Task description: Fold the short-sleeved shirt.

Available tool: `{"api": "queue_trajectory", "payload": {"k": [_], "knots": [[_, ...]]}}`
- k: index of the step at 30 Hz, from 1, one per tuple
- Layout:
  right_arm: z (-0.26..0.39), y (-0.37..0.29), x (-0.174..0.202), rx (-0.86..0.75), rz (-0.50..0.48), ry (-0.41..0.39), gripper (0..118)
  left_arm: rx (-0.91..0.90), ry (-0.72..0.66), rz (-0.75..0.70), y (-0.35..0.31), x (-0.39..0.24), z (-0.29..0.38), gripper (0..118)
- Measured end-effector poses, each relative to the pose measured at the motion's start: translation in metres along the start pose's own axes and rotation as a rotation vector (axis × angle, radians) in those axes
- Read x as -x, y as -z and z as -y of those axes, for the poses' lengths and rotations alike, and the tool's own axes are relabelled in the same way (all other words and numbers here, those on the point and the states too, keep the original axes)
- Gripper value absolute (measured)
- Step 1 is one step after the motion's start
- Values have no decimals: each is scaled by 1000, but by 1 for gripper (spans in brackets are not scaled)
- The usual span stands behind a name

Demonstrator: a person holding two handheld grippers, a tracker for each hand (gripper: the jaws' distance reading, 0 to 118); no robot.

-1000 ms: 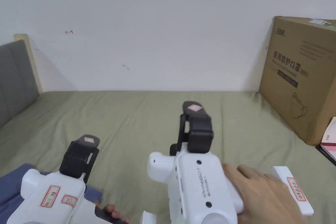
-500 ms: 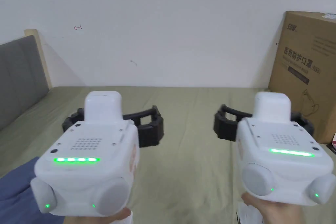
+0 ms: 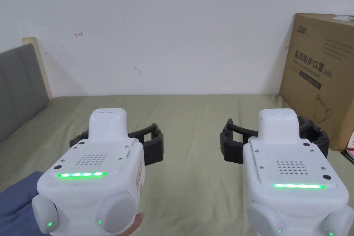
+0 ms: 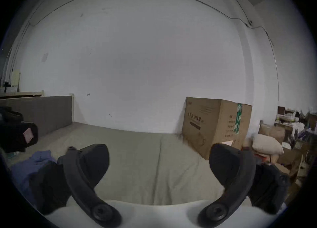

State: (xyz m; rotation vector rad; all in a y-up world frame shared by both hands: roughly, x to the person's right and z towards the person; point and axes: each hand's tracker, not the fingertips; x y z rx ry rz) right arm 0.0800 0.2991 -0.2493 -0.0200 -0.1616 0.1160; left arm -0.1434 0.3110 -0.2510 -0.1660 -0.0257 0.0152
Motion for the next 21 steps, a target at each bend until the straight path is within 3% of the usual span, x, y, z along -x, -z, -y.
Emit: {"api": "queue_trajectory", "payload": {"k": [1, 2, 3, 4, 5, 9, 15, 18, 21], "knots": [[1, -3, 2, -12, 6, -15, 106, -5, 8, 4, 0, -2, 1, 78], [1, -4, 5, -14, 16, -53, 86, -12, 45, -20, 0, -5, 3, 45], [4, -2, 5, -11, 31, -71, 52, -36, 94, -69, 1, -9, 7, 14], [5, 0, 4, 2, 48, -61, 20, -66, 125, -97, -1, -11, 10, 4], [6, -1, 0, 13, 38, -25, 13, -73, 144, -72, -3, -13, 12, 3], [5, 7, -16, 79, 37, 114, 5, -55, 89, 10, -5, -10, 10, 0], [7, 13, -22, 113, 14, 112, 1, -44, 70, -11, 0, -3, 6, 0], [2, 18, -12, 125, -35, 108, 1, -39, 49, -33, -3, 8, 2, 0], [-3, 25, 16, 137, -145, 126, 1, -45, 56, -78, -16, 31, -2, 0]]}}
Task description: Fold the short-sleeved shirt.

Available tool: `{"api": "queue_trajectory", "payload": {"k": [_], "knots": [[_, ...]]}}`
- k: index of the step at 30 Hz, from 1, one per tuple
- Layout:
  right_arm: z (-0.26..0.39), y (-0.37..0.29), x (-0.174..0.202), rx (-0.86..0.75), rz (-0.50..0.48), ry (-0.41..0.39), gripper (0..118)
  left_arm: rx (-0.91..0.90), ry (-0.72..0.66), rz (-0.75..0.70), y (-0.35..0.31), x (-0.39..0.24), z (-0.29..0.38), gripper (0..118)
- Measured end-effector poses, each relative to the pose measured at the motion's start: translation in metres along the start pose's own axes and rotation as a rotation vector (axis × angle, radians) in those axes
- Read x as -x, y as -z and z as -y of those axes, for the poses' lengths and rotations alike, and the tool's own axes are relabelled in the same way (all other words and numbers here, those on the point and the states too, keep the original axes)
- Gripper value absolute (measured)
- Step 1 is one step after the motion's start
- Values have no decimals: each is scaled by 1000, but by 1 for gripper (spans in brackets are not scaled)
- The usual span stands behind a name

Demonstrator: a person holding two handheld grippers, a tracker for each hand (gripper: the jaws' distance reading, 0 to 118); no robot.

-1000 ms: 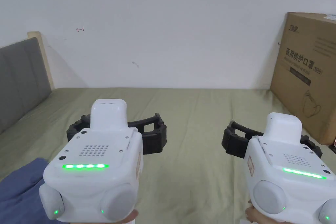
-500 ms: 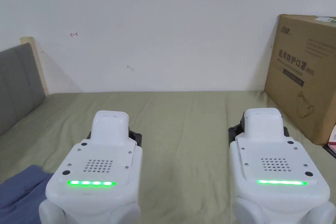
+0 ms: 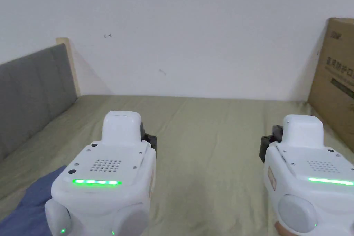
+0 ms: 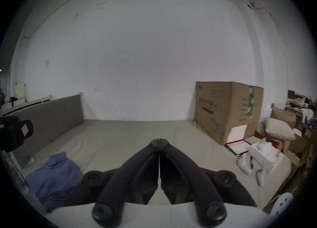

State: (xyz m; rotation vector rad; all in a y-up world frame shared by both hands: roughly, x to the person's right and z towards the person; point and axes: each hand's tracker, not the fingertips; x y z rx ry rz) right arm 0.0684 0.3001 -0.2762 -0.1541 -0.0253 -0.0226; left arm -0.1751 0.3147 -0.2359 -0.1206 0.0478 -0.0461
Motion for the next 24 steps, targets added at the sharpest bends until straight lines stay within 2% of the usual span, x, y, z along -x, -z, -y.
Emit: {"api": "queue_trajectory", "payload": {"k": [2, 7, 13, 18, 24], "knots": [[0, 6, 25, 24, -91, 8, 1, 1, 8, -66, -10, 23, -1, 0], [8, 7, 101, 47, -323, -61, 1, 13, -42, -257, -39, 89, 1, 0], [18, 1, 170, 80, -519, -93, 1, 66, -33, -406, -66, 140, 13, 0], [25, -2, 188, 97, -550, -112, 1, 88, -128, -418, -69, 162, 22, 0], [33, 10, 182, 144, -538, -104, 1, 216, -113, -395, -31, 164, 50, 1]]}}
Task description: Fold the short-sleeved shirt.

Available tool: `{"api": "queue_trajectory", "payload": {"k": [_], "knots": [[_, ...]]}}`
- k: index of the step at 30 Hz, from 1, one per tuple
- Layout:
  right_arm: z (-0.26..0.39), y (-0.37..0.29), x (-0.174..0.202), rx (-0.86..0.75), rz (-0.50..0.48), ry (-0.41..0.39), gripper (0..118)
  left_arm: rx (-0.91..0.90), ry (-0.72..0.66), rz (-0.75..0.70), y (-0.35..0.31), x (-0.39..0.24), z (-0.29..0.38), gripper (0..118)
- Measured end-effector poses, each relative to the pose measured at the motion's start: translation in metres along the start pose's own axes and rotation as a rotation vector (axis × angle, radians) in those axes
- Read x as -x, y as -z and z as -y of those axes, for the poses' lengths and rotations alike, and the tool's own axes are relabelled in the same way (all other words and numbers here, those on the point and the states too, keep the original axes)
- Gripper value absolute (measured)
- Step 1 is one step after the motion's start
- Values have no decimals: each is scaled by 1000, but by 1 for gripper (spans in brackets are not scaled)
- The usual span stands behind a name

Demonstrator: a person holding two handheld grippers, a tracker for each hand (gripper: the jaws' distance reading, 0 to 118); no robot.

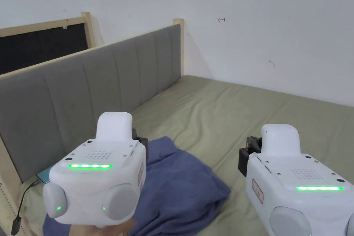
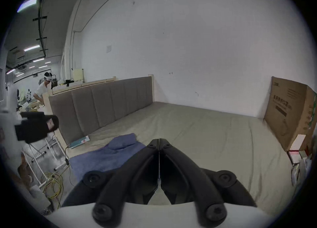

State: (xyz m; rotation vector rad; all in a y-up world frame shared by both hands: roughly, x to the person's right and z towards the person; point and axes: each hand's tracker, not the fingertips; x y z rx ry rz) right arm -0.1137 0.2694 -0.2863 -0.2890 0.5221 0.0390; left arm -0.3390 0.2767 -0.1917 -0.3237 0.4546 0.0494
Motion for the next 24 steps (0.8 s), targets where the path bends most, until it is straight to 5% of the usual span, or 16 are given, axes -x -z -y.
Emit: {"api": "queue_trajectory", "payload": {"k": [1, 2, 5, 6, 18, 20, 23, 24], "knots": [[2, 2, -3, 11, 3, 5, 1, 29, -1, 13, 11, -2, 6, 8], [6, 3, -6, 20, 7, 8, 1, 63, 1, 43, 24, -4, 13, 30], [15, 11, -14, 50, 26, 8, 1, 178, -19, 86, 60, -14, 39, 111], [18, 11, -16, 65, 35, 6, 1, 240, -17, 103, 73, -18, 47, 118], [56, 55, -48, 228, 85, 26, 1, 661, 4, 154, 203, -55, 144, 112], [61, 61, -53, 253, 89, 31, 1, 729, -2, 148, 219, -54, 159, 95], [68, 68, -59, 282, 92, 54, 1, 732, 10, 138, 218, -56, 154, 86], [69, 70, -61, 288, 91, 61, 1, 731, 9, 133, 215, -55, 150, 69]]}}
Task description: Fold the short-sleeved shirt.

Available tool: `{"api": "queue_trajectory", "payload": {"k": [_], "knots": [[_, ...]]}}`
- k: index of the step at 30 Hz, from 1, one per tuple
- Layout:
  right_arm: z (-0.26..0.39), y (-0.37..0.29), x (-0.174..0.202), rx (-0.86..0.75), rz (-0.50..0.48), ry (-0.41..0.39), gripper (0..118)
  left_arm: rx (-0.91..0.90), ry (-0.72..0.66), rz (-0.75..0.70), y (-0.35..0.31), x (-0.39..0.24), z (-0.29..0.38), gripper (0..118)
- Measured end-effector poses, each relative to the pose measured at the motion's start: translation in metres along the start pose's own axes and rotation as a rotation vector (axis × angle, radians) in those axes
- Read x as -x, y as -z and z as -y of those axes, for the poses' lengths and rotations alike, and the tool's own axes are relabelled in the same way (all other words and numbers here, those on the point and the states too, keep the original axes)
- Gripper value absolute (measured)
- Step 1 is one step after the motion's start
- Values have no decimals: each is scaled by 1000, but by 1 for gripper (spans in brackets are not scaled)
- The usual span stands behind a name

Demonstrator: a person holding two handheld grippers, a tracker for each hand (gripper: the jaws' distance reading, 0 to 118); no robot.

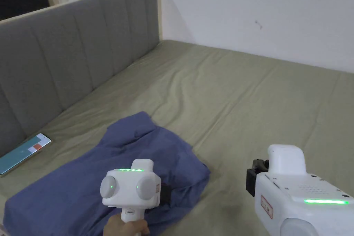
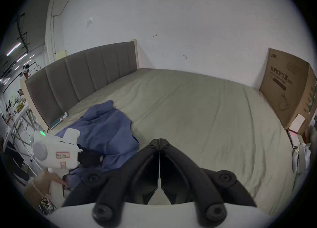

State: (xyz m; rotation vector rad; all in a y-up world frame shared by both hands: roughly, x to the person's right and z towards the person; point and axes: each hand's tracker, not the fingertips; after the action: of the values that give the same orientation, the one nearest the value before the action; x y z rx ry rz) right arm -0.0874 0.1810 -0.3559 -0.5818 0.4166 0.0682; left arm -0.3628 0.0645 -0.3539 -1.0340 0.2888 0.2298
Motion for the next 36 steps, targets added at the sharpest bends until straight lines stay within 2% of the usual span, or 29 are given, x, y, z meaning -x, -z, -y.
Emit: {"api": "queue_trajectory", "payload": {"k": [1, 2, 3, 5, 8, 15, 18, 20, 24, 28, 31, 33, 36], "knots": [[1, 2, -1, 6, 0, 5, 1, -18, -12, 3, -4, 1, -2, 33], [2, 4, -2, 13, -1, 9, 1, -41, -52, -35, -7, 4, -5, 7], [2, 5, -3, 20, -4, 12, 1, -29, -79, -92, -7, 7, -8, 7], [3, 4, -6, 21, -7, 22, 1, 25, -163, 27, -4, 20, -11, 7], [5, 2, -10, 21, -9, 32, 1, 19, -197, 56, -10, 28, -12, 7], [6, -15, -37, 6, 26, 101, 1, -26, -146, 107, -51, 4, -32, 8], [2, -34, -60, -31, 80, 129, 1, -84, -117, 247, -74, -25, -48, 8], [-2, -49, -79, -58, 123, 158, 1, -114, -91, 320, -93, -61, -58, 8], [-8, -93, -127, -125, 223, 210, 1, -152, 136, 411, -127, -164, -67, 8], [-10, -145, -179, -199, 366, 255, 1, -121, 204, 702, -158, -256, -48, 8], [-7, -187, -217, -249, 461, 318, 1, -36, 271, 886, -184, -331, -22, 8], [-1, -213, -239, -271, 521, 358, 1, -36, 382, 1002, -200, -378, 3, 8], [14, -238, -261, -268, 606, 365, 1, 31, 505, 1002, -202, -427, 48, 8]]}}
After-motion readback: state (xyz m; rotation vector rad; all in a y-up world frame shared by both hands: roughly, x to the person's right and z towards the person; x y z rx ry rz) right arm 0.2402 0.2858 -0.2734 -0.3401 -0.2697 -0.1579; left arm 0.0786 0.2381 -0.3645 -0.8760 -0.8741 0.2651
